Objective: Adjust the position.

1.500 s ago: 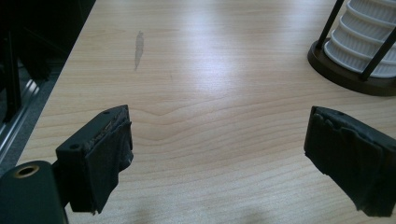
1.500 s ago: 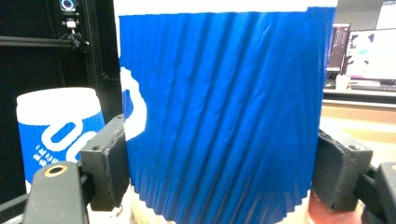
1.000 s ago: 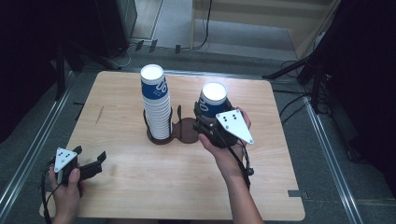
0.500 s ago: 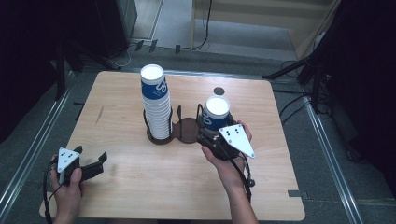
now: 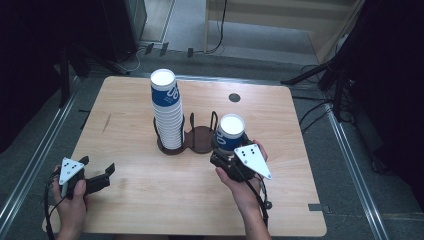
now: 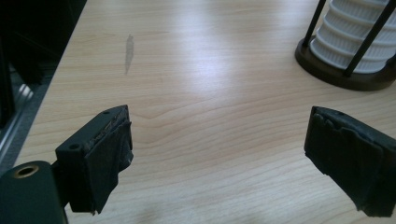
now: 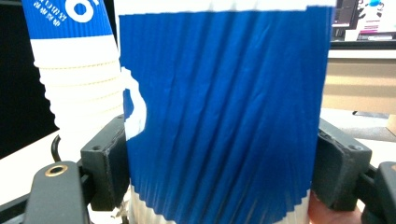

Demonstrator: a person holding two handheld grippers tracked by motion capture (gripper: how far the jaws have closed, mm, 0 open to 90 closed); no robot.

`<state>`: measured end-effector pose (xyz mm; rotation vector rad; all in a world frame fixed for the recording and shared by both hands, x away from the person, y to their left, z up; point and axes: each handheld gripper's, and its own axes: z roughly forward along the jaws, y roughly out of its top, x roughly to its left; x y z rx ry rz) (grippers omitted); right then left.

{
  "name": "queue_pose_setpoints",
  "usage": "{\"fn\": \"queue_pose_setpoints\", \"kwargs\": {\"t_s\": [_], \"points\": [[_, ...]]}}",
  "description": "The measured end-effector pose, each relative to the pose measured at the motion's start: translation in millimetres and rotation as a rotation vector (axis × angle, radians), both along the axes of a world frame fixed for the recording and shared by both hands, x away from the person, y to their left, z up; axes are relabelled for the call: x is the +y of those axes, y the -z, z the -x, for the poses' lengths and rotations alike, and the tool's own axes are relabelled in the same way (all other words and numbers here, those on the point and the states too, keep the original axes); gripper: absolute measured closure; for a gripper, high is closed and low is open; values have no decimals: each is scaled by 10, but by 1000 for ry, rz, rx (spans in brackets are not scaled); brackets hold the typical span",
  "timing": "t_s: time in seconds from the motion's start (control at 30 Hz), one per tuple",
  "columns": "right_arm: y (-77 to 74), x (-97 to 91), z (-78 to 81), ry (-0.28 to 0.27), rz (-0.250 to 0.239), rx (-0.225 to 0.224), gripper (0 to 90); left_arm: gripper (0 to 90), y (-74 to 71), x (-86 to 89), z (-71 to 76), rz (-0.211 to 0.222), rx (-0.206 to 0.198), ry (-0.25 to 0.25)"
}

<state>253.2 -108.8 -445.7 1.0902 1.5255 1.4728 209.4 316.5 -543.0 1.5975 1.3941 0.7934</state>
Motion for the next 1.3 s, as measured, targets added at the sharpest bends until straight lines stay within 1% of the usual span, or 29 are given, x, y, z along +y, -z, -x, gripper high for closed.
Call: {"fn": "queue_pose_setpoints", "kwargs": {"t_s": [0.03,0.1,0.17,0.23,0.37,0.43,0.5,0.6,0.67,0.83,0.87,0.93,1.0,1.1,1.17,1.2,1.27,1.3], "points": [[14,-5,4,2,4,-1,200,84,-7,-17,-8,4,-5,-1],[47,-5,12,0,5,9,200,84,-30,-56,-13,-1,-8,7],[79,-4,20,-1,15,15,200,85,-62,-103,-13,-5,-12,17],[106,0,25,-6,19,19,200,85,-102,-150,-11,1,-20,27],[150,-6,32,-1,28,27,200,85,-195,-259,-25,-3,-35,54],[174,-9,26,1,35,30,200,85,-241,-316,-45,-5,-40,66],[193,-3,29,8,40,32,200,84,-288,-371,-71,4,-46,78],[209,14,33,5,41,34,200,85,-362,-458,-113,12,-52,98],[215,27,33,0,47,31,200,85,-414,-521,-135,9,-63,108],[240,68,50,-9,52,37,199,85,-540,-672,-149,16,-94,149],[247,77,54,-11,56,35,199,85,-559,-704,-149,21,-96,154],[263,92,60,-14,61,36,199,85,-594,-758,-147,20,-101,180],[282,111,65,-16,64,42,199,85,-624,-840,-133,1,-106,195],[302,139,77,-23,81,39,199,85,-660,-959,-101,-27,-112,223],[307,160,94,-29,87,39,199,85,-686,-1031,-86,-32,-112,251],[308,170,103,-31,86,40,199,85,-702,-1054,-82,-33,-111,261],[312,184,121,-36,84,42,199,85,-725,-1082,-73,-16,-110,284],[315,189,128,-36,87,40,199,85,-728,-1093,-71,-7,-111,288]]}}
